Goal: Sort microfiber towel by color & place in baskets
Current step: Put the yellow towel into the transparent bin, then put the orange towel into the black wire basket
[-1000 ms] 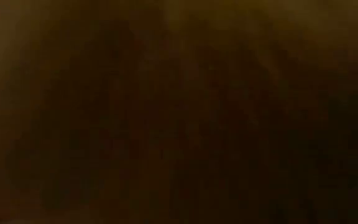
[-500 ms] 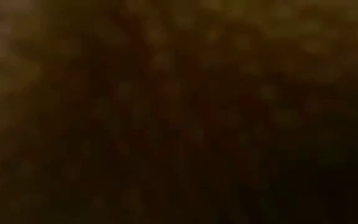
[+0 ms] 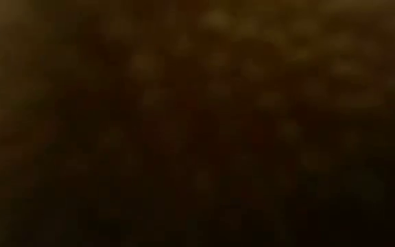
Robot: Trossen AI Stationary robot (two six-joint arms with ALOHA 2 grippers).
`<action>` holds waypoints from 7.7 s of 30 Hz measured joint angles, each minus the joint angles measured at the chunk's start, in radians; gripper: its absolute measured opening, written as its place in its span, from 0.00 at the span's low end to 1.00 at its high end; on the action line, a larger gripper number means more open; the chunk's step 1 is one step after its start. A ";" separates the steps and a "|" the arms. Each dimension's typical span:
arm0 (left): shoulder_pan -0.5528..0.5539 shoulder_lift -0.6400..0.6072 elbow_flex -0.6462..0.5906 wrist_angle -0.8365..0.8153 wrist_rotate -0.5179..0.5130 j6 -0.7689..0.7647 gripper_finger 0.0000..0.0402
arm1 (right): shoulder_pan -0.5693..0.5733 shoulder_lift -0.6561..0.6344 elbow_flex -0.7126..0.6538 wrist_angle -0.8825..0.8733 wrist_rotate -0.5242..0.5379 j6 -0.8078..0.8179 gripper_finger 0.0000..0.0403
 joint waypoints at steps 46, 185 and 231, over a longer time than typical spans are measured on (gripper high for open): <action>0.059 -0.205 -0.219 -0.230 -0.205 -0.083 0.32 | 0.000 0.000 0.000 -0.004 0.000 0.000 0.53; 0.608 -0.203 -0.359 0.203 -0.126 0.466 0.13 | 0.120 0.235 0.000 0.140 -0.168 -0.050 0.53; 0.608 -0.208 -0.101 -0.041 -0.037 0.503 0.21 | 0.242 0.423 0.256 -0.159 0.026 -0.185 0.02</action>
